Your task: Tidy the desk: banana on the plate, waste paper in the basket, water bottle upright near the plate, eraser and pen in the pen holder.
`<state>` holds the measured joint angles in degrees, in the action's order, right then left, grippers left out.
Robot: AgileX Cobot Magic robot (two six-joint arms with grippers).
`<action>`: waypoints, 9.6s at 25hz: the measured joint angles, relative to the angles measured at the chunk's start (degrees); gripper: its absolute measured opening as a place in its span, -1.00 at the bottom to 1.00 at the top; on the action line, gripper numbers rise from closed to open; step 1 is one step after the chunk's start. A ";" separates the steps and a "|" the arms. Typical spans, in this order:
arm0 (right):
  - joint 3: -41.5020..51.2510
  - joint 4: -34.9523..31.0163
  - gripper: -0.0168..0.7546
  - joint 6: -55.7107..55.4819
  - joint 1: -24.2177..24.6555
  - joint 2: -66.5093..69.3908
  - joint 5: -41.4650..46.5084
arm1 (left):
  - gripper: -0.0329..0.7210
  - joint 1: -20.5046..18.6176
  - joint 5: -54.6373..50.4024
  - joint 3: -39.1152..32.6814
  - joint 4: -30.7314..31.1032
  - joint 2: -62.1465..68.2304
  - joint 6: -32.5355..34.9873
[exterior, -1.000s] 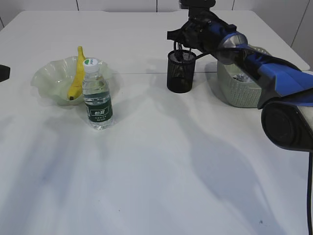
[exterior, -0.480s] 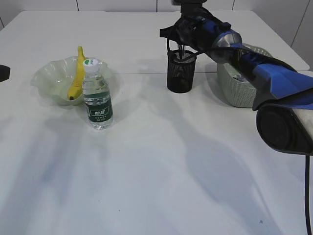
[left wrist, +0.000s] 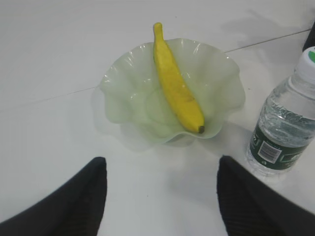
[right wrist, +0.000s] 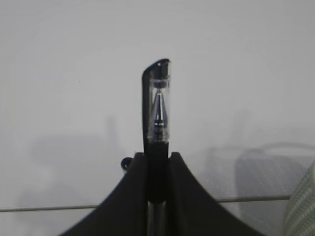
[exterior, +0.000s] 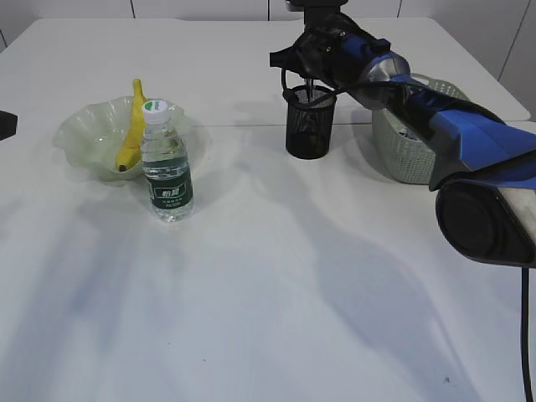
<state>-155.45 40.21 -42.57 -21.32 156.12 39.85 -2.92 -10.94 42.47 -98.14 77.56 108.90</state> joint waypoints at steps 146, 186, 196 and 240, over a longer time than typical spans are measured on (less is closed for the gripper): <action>-13.18 -26.12 -0.98 49.77 0.93 -47.45 21.46 | 0.40 0.00 17.41 15.54 -2.57 -19.23 0.24; 106.47 -24.07 -0.98 42.57 0.93 -134.89 2.26 | 0.40 0.00 18.93 10.10 -5.67 -30.00 0.27; 117.31 -25.69 -0.98 41.56 0.93 -152.62 9.99 | 0.40 0.00 17.97 7.41 -6.62 -32.07 0.27; 126.70 -35.89 -0.98 44.80 0.93 -157.23 25.59 | 0.40 0.00 24.03 -3.65 -6.69 -48.10 2.22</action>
<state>-28.74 4.32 2.23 -20.39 -1.11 65.44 -2.92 13.09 38.82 -104.83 29.46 111.13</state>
